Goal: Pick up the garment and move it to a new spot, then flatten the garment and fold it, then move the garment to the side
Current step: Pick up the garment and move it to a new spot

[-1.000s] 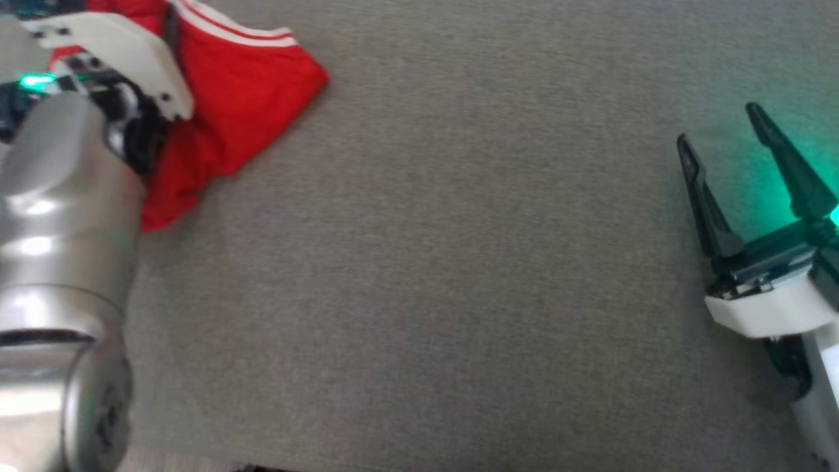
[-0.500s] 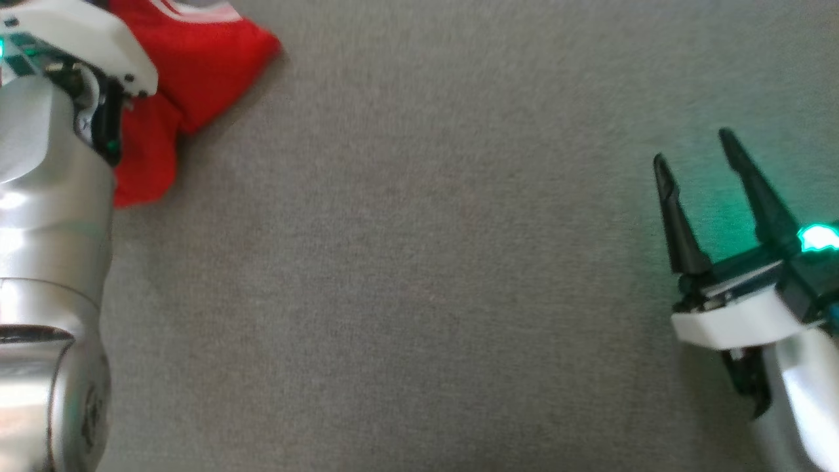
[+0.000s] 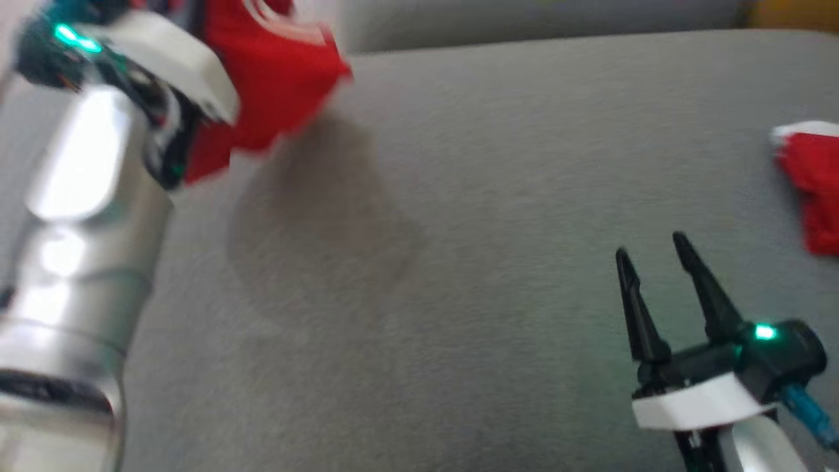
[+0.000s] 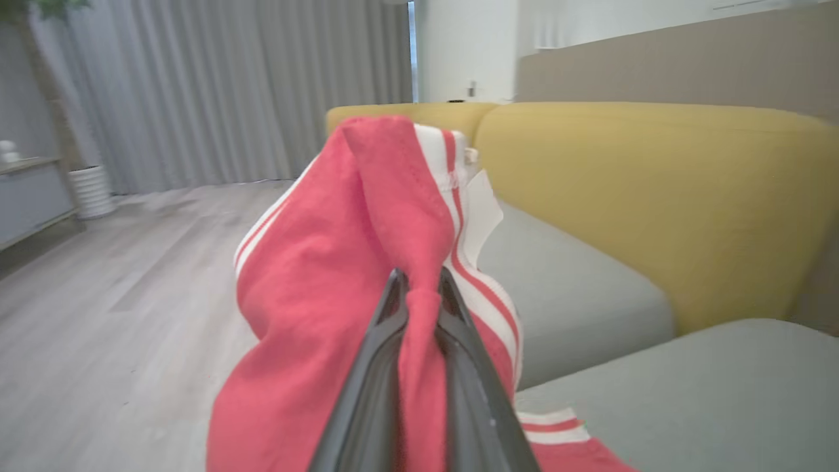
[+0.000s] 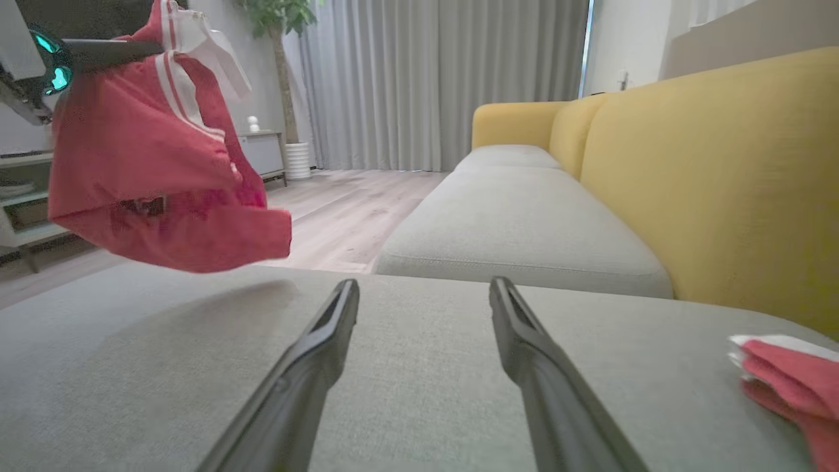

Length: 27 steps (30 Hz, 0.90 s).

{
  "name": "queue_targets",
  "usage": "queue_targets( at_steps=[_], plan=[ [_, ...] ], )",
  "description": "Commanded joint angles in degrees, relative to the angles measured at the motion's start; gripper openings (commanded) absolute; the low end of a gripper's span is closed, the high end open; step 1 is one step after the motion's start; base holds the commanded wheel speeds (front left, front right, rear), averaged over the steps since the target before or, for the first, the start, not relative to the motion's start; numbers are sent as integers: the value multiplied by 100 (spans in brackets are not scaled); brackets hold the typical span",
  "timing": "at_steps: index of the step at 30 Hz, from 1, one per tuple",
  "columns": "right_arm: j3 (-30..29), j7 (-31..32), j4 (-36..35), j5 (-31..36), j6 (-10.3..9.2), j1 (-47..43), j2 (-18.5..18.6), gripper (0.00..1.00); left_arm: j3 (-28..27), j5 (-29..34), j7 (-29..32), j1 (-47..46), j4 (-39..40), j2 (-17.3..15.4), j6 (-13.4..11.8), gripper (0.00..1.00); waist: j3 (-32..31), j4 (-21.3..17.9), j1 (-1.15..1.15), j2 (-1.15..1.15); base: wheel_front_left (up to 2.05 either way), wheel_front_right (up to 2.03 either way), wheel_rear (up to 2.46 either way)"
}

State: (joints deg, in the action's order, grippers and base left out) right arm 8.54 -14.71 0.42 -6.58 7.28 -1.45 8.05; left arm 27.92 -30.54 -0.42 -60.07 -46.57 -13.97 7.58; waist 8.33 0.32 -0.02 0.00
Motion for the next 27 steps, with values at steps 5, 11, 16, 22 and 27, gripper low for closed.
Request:
queue_targets(
  at_steps=[5,11,16,22,27],
  plan=[
    [176,-29,-284,34,21,-167,18,100,508,-567,380,353,1087,-299,-9,0,-808,-1131,2,0,0,0,0],
    [349,-29,-314,32,21,-188,-31,100,1021,-863,674,1056,1441,-278,-9,0,-692,-1730,2,0,0,0,0],
    [474,-29,-294,21,21,-68,-141,100,1356,-811,636,1514,1098,-125,-17,0,-278,-2093,2,0,0,0,0],
    [629,-29,-200,-10,21,141,-313,100,1626,-710,104,1760,511,74,-13,76,216,-2198,2,0,0,0,0],
    [506,-29,-108,-17,21,154,-391,100,1674,-337,-1067,1596,320,404,-254,100,334,-1777,2,0,0,0,0]
  ],
)
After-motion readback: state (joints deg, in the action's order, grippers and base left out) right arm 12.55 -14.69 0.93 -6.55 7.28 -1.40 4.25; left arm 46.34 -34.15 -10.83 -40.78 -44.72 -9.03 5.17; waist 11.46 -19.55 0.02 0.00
